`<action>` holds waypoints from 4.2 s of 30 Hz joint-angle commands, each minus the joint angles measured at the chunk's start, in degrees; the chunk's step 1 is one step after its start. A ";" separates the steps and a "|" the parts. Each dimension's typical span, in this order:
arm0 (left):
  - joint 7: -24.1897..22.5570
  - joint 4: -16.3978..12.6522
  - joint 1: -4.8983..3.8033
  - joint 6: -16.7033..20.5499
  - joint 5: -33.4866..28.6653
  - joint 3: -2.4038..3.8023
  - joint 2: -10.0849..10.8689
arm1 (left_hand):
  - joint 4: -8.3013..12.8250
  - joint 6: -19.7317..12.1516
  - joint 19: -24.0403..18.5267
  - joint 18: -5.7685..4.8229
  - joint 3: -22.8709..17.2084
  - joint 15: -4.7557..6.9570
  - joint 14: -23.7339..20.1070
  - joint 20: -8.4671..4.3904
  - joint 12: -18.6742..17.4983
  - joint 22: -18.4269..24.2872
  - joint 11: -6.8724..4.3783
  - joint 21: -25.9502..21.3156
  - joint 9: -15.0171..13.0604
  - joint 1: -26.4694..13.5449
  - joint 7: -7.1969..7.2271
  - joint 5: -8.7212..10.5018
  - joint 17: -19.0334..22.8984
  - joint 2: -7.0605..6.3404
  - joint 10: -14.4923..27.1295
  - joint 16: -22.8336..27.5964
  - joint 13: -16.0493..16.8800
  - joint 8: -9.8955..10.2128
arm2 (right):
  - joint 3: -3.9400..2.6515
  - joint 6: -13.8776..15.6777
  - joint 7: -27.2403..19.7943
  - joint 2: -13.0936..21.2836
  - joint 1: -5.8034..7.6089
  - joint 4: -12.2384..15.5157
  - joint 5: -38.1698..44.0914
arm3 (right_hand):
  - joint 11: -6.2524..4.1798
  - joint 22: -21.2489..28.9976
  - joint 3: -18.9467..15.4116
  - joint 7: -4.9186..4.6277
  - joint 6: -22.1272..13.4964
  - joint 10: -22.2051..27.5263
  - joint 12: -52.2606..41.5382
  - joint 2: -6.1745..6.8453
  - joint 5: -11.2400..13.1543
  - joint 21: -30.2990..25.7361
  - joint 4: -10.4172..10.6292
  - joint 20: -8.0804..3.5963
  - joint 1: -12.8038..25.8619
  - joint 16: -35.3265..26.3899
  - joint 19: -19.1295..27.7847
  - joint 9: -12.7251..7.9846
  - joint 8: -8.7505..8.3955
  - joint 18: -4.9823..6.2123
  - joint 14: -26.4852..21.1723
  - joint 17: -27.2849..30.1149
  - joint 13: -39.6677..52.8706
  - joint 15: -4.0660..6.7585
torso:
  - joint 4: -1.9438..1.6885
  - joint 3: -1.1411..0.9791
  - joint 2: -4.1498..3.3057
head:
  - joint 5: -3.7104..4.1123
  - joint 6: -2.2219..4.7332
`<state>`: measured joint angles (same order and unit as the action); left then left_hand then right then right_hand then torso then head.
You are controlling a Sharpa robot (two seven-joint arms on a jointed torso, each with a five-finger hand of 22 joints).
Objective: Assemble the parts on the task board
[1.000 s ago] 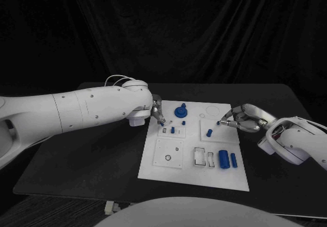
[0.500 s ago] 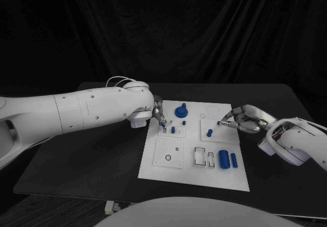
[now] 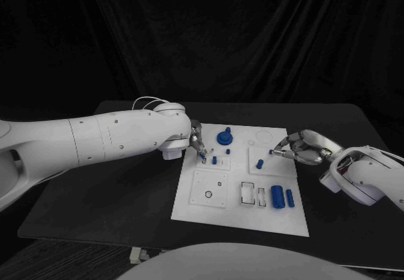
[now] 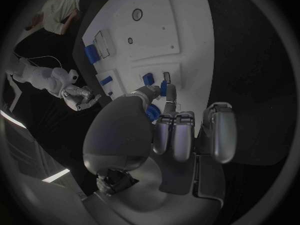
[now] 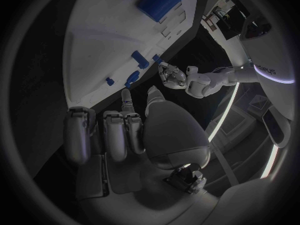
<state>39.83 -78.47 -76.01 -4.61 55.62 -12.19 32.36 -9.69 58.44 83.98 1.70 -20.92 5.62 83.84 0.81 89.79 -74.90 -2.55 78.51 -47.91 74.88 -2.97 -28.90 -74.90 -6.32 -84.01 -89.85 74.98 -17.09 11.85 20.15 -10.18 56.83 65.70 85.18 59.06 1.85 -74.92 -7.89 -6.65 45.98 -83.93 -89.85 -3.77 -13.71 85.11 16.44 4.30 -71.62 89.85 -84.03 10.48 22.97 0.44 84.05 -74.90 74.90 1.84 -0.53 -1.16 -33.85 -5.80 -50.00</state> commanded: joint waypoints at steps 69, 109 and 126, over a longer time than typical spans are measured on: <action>-0.63 0.65 2.18 0.13 -0.28 0.04 -0.17 | 7.19 -1.09 3.16 0.67 -6.95 -0.28 6.16 0.18 0.21 -11.87 0.44 -0.96 -0.60 -1.83 0.50 6.11 -15.10 1.03 -5.99 -0.15 15.02 -0.34 | -0.02 0.36 0.43 -0.11 -0.16 0.02 -0.49 | 0.46 -12.93 -1.73 -0.16 -0.17 -6.07 -0.15 -2.60 -0.54 -0.57 0.16 0.40 4.19 0.15 -3.03 0.09 0.03 1.17 5.95 -15.10 15.10 -0.32 | -0.02 0.02 -0.01 | -0.31 0.00; -0.22 1.33 2.37 -1.59 -0.28 0.04 -0.75 | -3.91 -0.16 3.19 0.78 6.38 0.07 6.16 -0.11 -0.27 -11.77 -0.08 -1.99 -0.98 -9.64 1.33 18.69 -15.10 2.86 -5.67 -0.15 14.60 -1.60 | -0.02 -0.13 0.51 -0.31 -0.20 -0.19 -0.49 | 0.47 -12.91 -1.67 -0.16 -0.18 -6.07 -0.15 -2.60 -0.79 -0.63 0.00 0.40 3.81 0.15 -3.01 0.09 0.02 1.18 5.95 -15.10 15.10 -0.32 | 0.02 0.01 0.01 | -0.39 0.00; 0.20 1.36 2.41 -1.87 -0.28 0.04 -0.69 | -4.97 -2.02 3.30 0.77 8.90 0.64 6.16 -0.63 -0.25 -11.80 -0.79 -2.05 -8.11 -7.60 2.22 16.23 -15.10 3.63 -5.68 -0.15 14.62 -8.42 | -0.02 -0.33 0.50 -0.32 -0.26 -0.18 -0.49 | 0.47 -12.89 -1.65 -0.16 -0.18 -6.07 -0.15 -2.63 -0.89 -0.69 -0.02 0.40 3.70 0.15 -2.98 0.09 0.02 1.20 5.95 -15.10 15.10 -0.32 | -0.01 0.02 -0.04 | -0.50 0.00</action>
<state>40.02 -76.98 -73.71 -5.96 55.63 -12.20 31.70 -14.69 56.79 84.09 1.70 -12.39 5.83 84.05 0.66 89.79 -74.90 -2.96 76.67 -55.01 66.71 -0.71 -12.30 -74.90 -2.57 -84.04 -89.85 74.98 -24.55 11.85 20.11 -10.19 56.47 65.60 84.93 58.57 1.85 -74.90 -9.32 -6.65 45.98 -83.93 -89.85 -6.26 -14.41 84.67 16.60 4.30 -67.76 89.85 -84.03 10.48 22.97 1.39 84.05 -74.90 74.92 1.84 -0.53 -1.14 -33.87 -6.27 -50.00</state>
